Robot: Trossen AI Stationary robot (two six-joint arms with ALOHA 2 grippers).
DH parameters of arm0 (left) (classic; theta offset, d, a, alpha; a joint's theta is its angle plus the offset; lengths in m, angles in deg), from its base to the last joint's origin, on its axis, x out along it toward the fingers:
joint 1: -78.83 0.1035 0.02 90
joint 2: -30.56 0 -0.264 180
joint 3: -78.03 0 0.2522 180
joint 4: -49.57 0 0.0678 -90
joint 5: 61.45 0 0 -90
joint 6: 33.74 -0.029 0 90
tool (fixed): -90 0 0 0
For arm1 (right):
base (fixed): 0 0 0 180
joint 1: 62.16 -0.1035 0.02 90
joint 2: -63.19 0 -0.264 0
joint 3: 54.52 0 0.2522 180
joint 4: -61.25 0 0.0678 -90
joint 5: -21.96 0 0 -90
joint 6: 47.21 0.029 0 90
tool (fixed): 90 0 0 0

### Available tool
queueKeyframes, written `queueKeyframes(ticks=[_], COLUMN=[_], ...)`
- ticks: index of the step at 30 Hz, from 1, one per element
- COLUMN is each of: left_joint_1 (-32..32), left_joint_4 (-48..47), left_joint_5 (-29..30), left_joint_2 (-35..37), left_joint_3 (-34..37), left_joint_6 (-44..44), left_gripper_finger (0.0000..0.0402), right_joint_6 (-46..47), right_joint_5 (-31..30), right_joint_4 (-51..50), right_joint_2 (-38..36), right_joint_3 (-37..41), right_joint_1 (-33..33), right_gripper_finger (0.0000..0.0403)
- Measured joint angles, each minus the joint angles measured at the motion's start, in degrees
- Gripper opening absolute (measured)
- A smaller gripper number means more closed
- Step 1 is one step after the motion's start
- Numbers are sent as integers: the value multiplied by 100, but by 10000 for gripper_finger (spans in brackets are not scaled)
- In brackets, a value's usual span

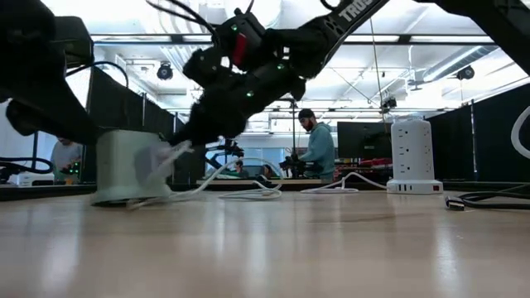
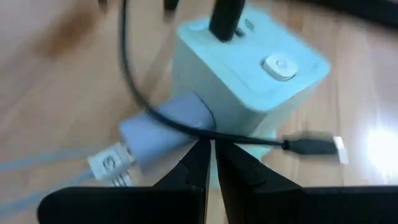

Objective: Insert USB
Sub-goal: Adjust the cables on the table

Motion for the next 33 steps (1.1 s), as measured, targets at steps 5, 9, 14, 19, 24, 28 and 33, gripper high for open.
queueKeyframes(ticks=[5,9,14,19,24,28,33], left_joint_1=[-20,-25,-15,-8,-6,-4,3], left_joint_4=[112,279,275,287,289,284,277], left_joint_5=[-181,-192,-27,271,281,286,364], left_joint_2=[-13,-43,-277,-620,-1033,-1449,-2068], left_joint_3=[0,2,13,13,15,26,59], left_joint_6=[105,87,86,85,110,234,384], left_gripper_finger=[136,118,104,105,103,103,103], right_joint_6=[-10,21,29,-88,237,387,517], right_joint_5=[82,120,-28,-919,-1022,-1021,-1010], right_joint_4=[918,1097,1194,1510,1196,762,669], right_joint_2=[261,447,749,1050,1194,998,859], right_joint_3=[-2,-18,-25,-89,-292,-283,-407], right_joint_1=[-50,-51,-45,-40,-3,-12,26], right_gripper_finger=[13,13,13,13,13,13,13])
